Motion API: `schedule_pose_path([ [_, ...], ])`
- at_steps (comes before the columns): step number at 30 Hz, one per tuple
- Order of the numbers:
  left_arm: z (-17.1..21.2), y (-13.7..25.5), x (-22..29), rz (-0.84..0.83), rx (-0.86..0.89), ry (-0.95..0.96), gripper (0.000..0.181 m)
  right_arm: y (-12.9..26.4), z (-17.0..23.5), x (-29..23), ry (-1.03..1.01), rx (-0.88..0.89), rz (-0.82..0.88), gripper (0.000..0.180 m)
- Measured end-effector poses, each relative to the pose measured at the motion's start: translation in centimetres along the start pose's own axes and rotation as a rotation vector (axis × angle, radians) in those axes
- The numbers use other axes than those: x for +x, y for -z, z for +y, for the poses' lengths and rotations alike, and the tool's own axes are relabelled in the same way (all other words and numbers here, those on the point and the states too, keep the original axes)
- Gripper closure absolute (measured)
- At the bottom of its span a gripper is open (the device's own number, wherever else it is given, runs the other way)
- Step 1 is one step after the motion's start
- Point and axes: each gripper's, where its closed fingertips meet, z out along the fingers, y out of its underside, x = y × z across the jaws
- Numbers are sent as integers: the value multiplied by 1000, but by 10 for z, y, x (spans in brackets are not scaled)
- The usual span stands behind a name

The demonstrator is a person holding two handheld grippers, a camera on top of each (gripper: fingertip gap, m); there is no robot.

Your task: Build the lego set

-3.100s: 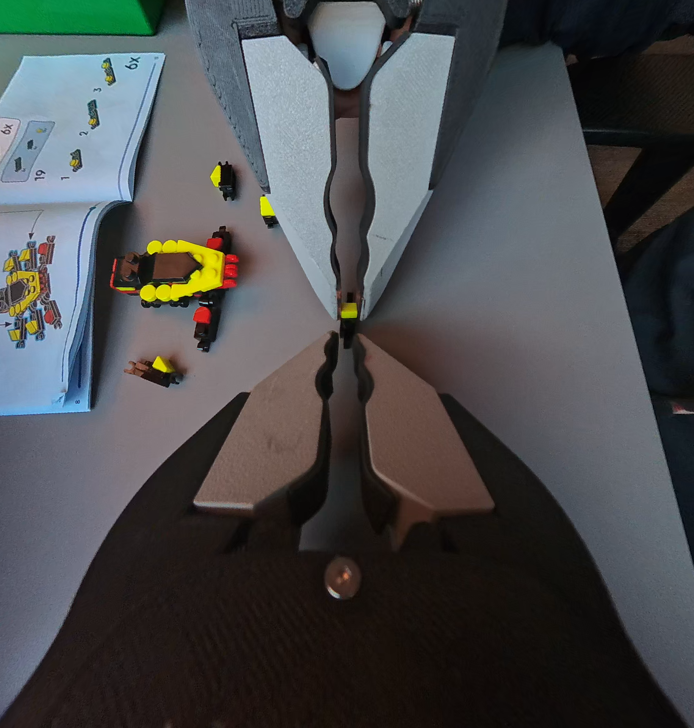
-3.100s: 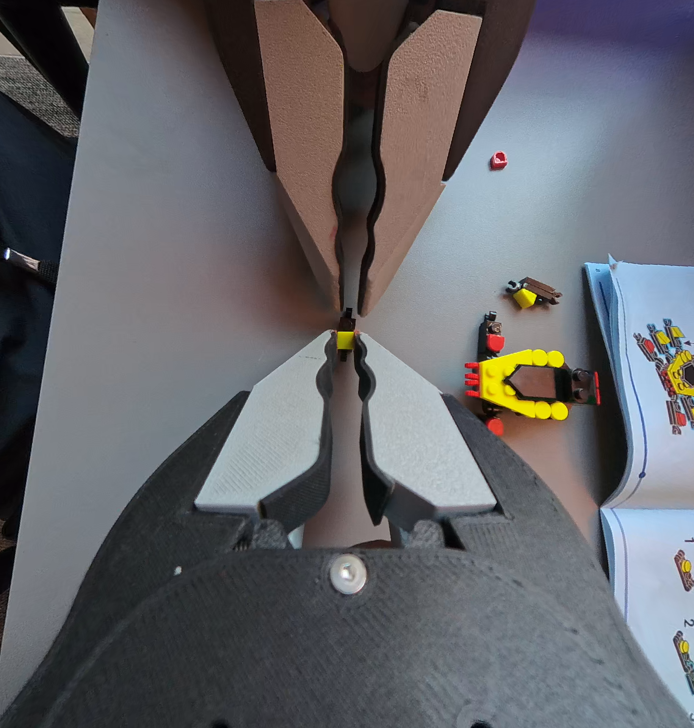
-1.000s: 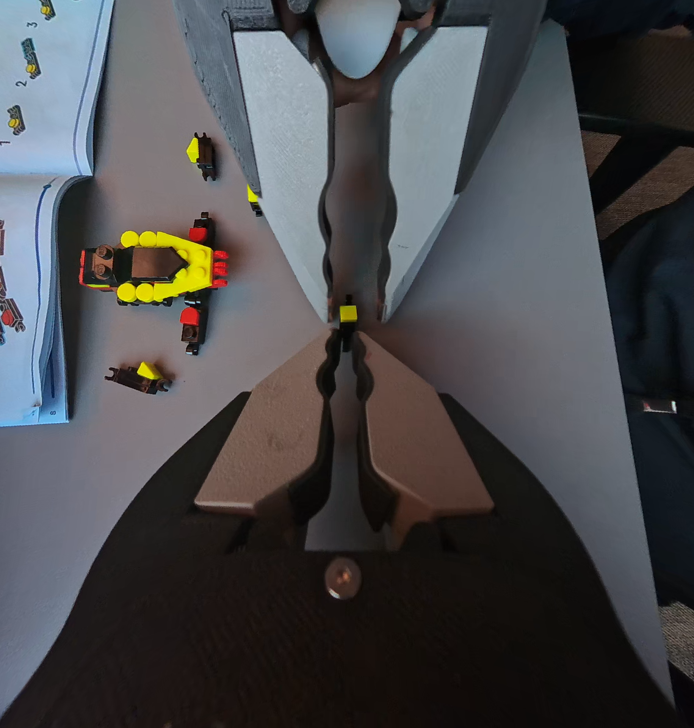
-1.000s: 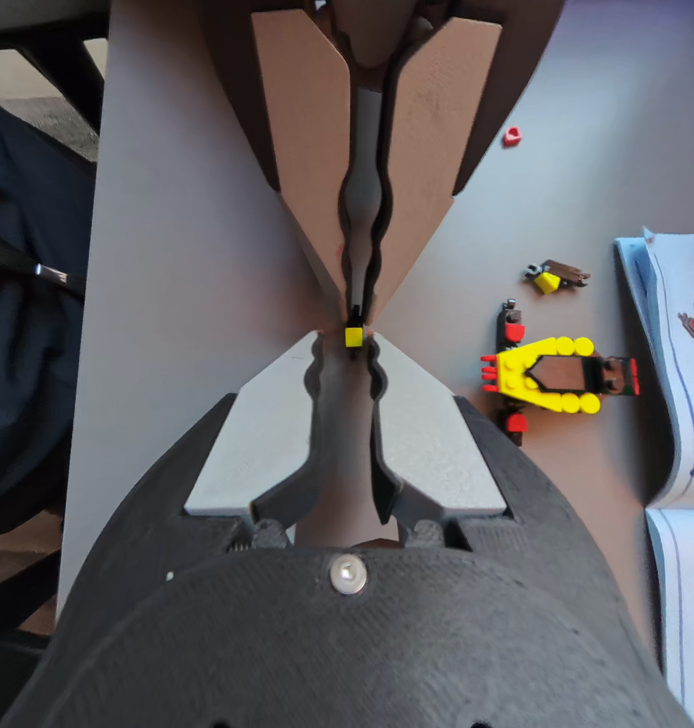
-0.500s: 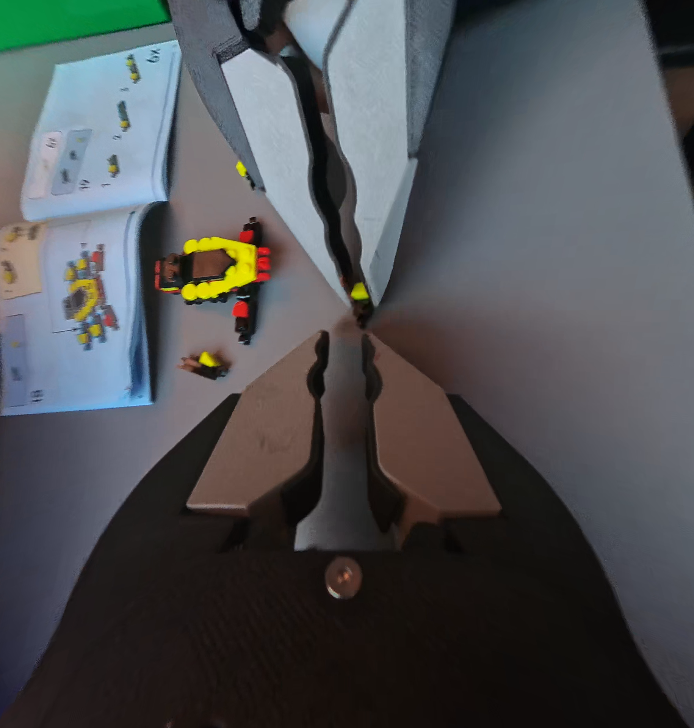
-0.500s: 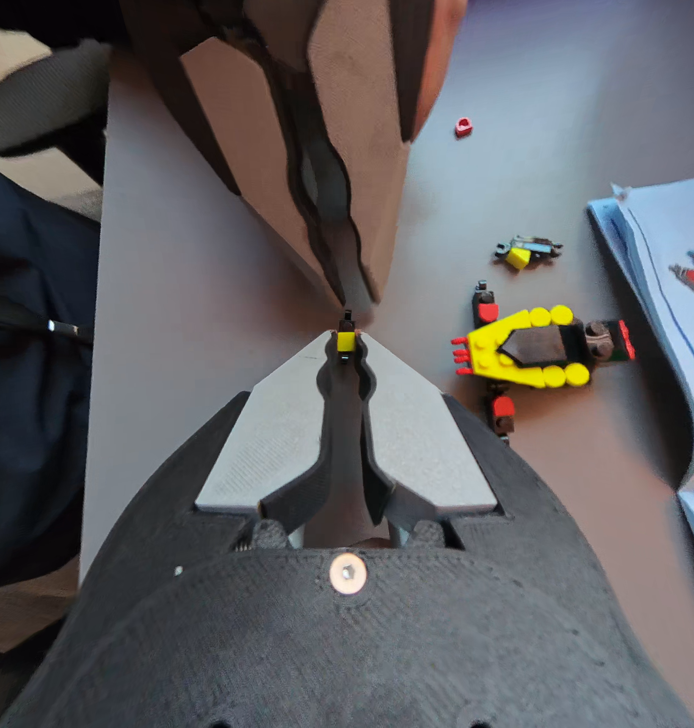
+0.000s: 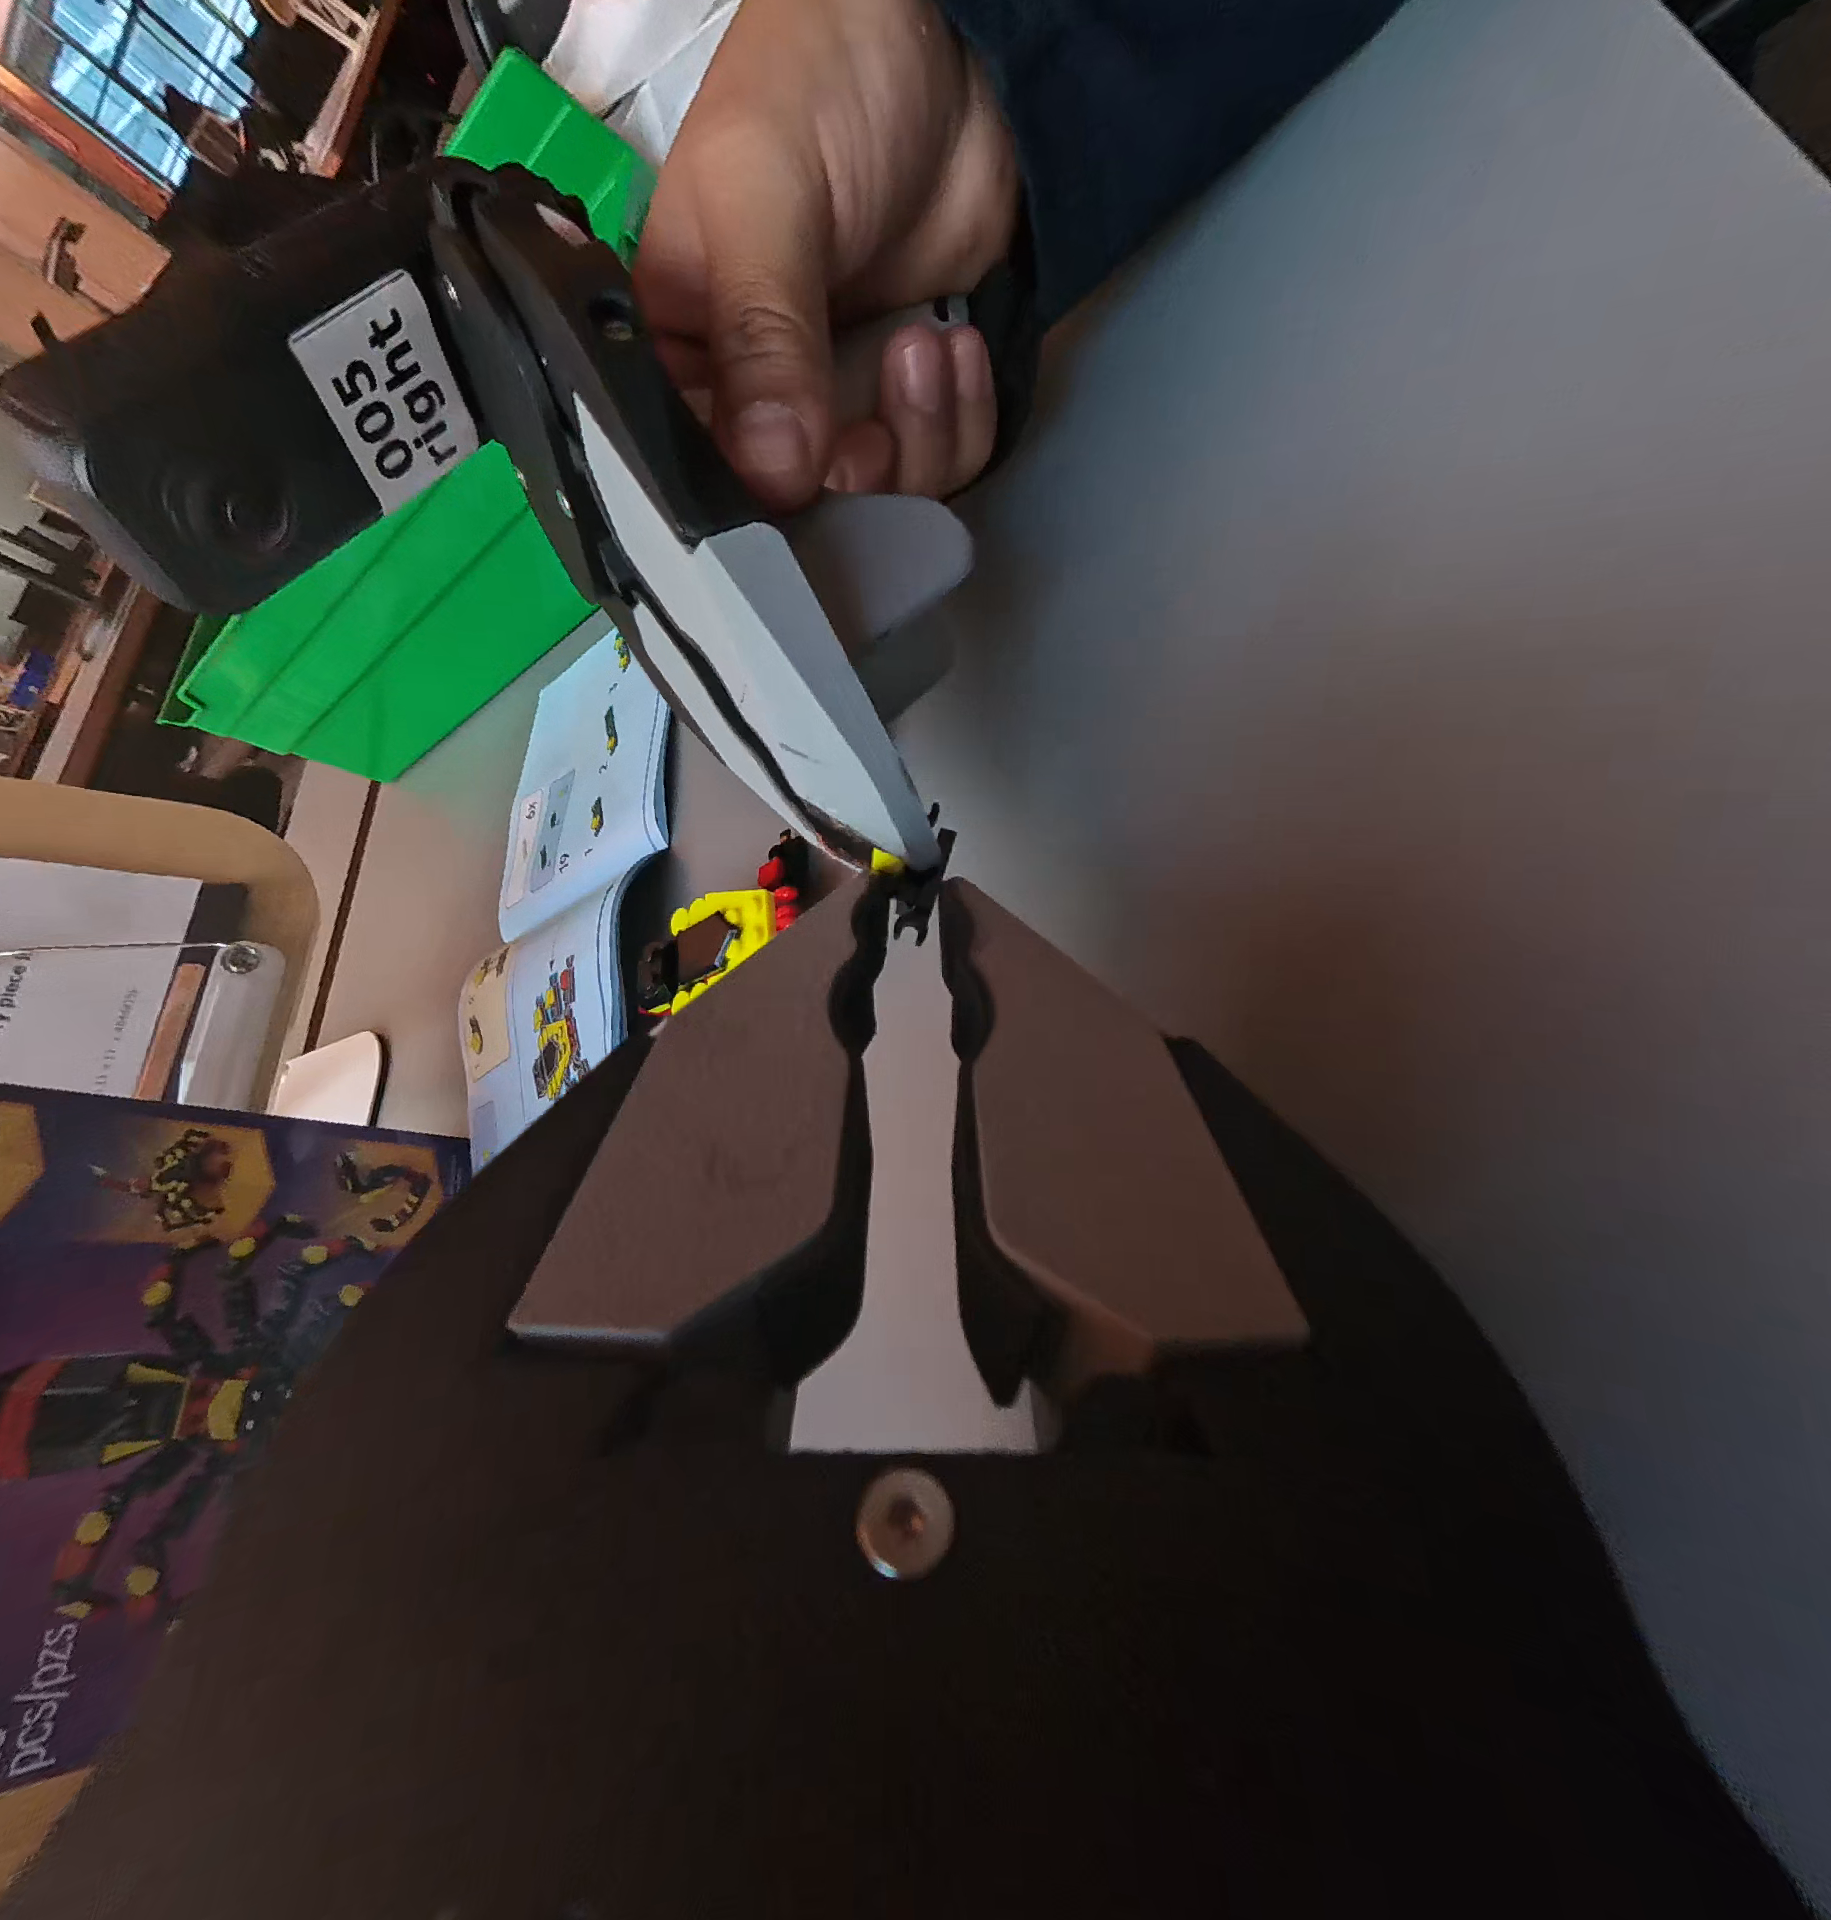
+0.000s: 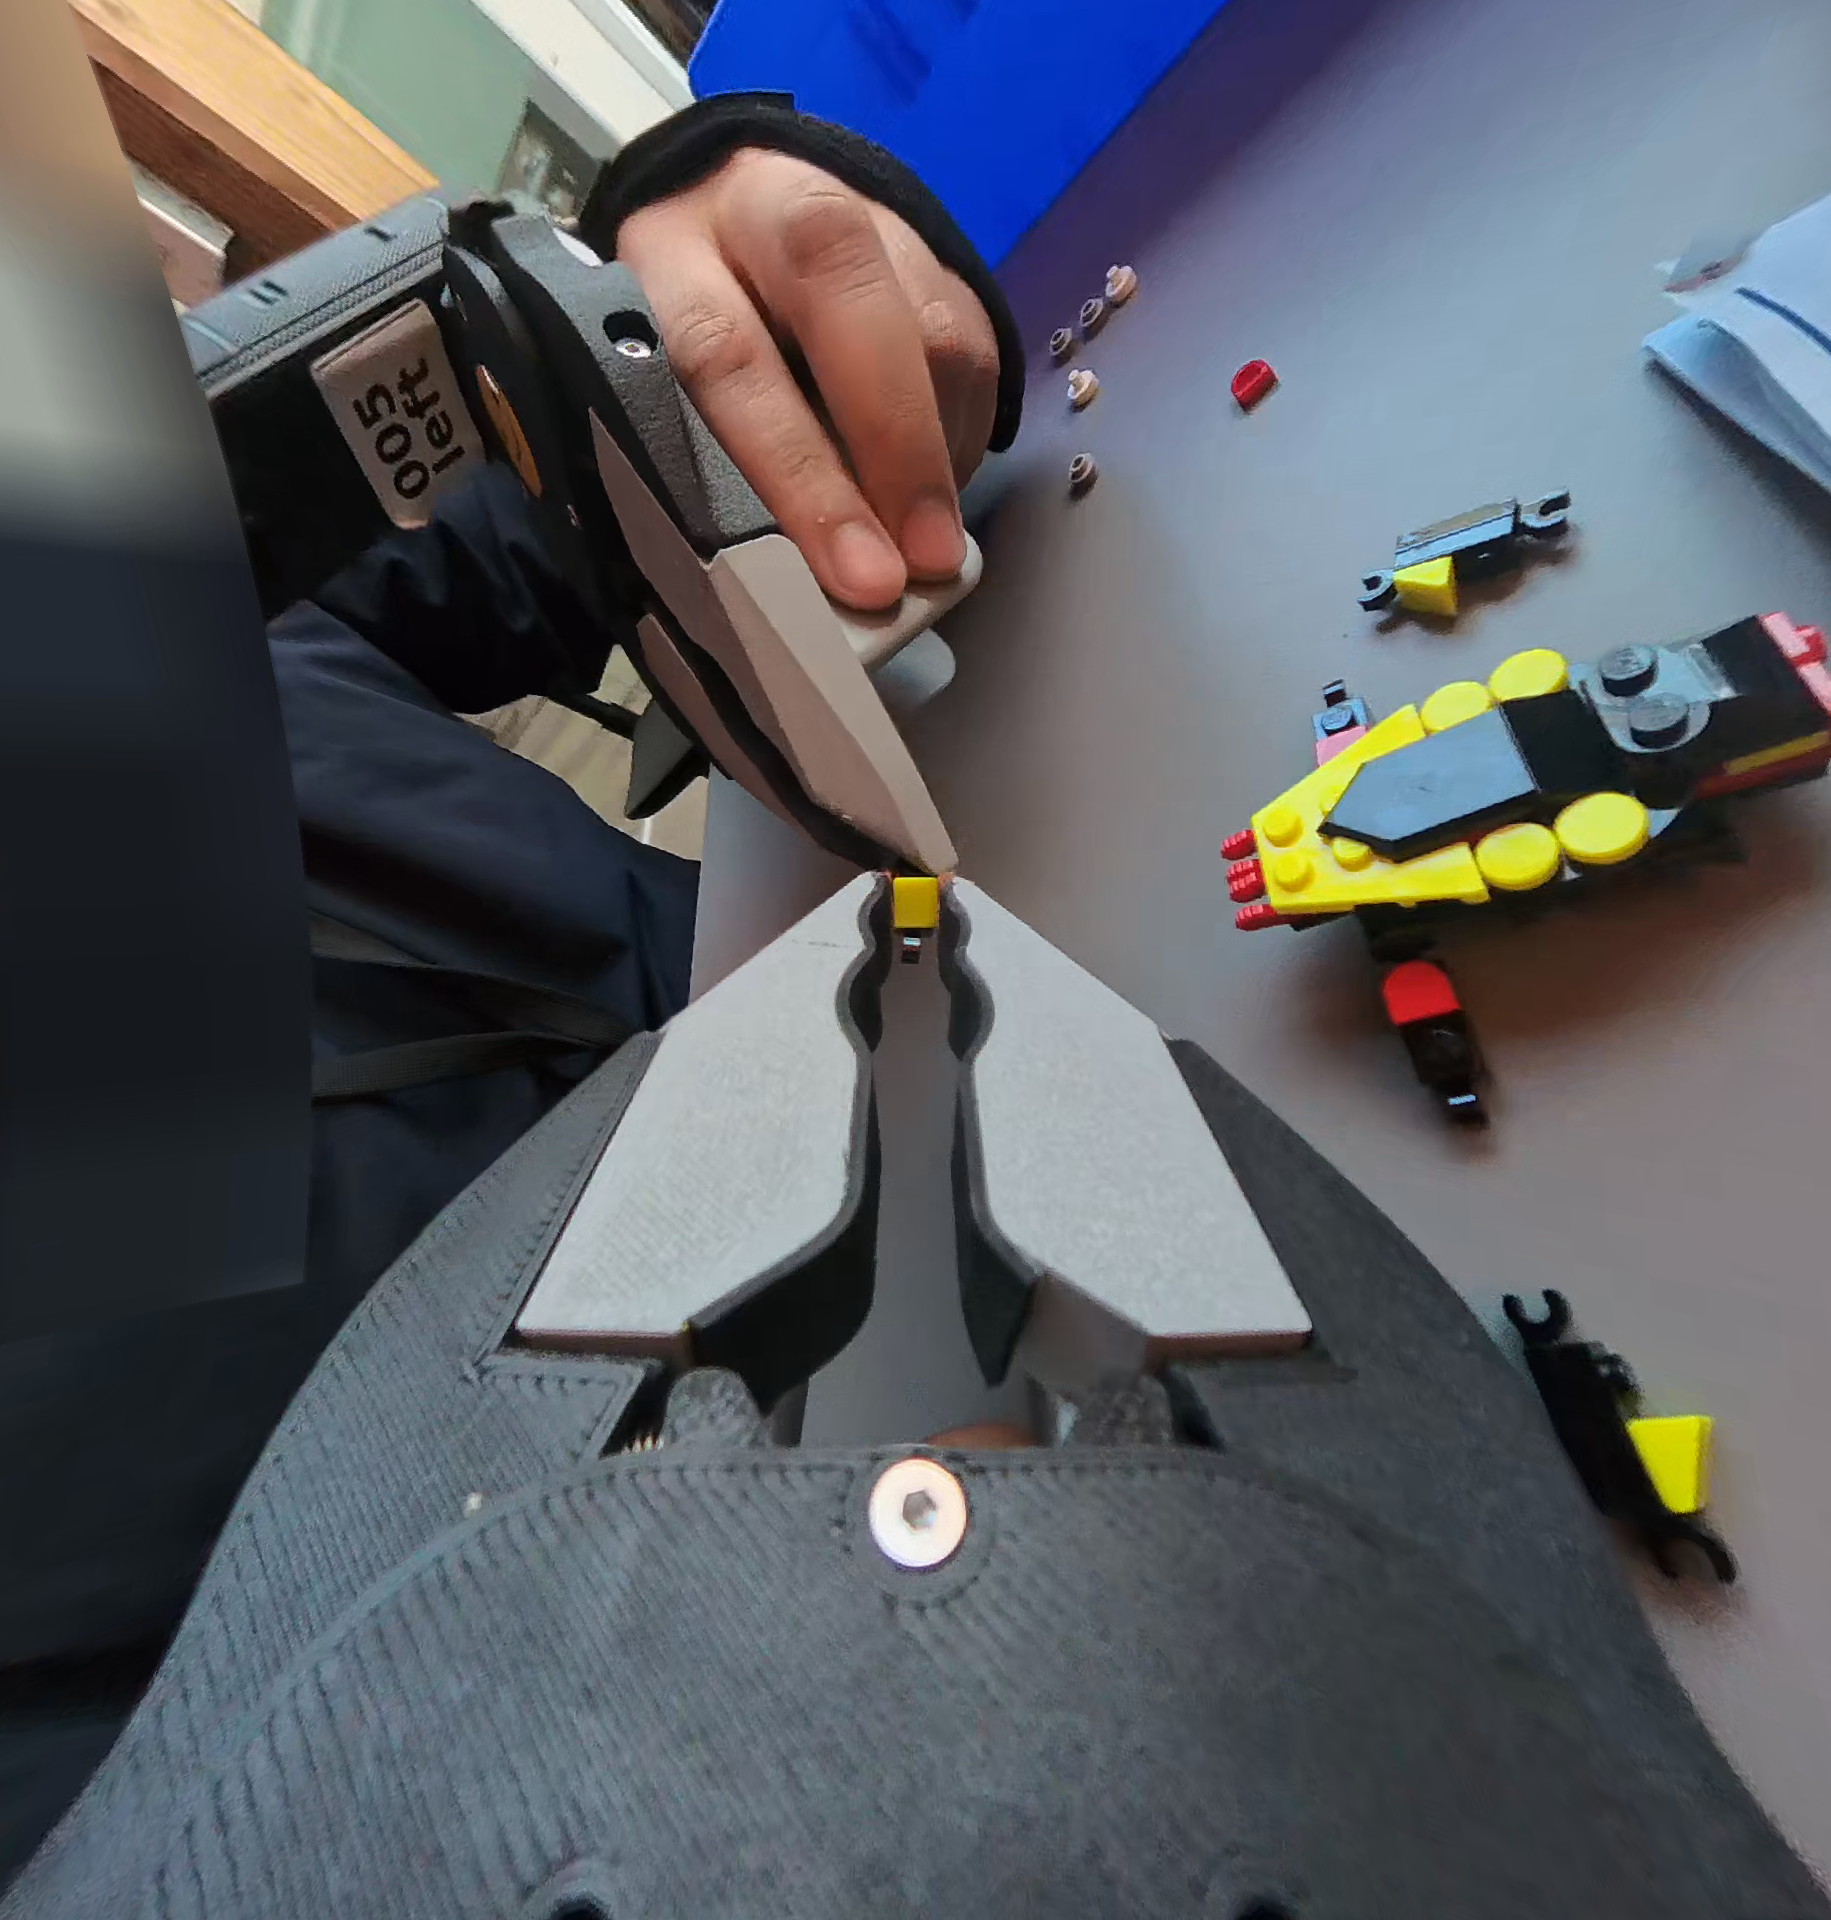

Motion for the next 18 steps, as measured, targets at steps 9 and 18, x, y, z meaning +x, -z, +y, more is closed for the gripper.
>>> schedule_pose_path([
  [9, 2, 8, -14, 12, 34, 183, 174, 11, -13, -8, 339, 33, 146, 152],
  [18, -7, 17, -24, 1, 129, 263, 174, 15, -26, -2, 830, 19, 575, 163],
])
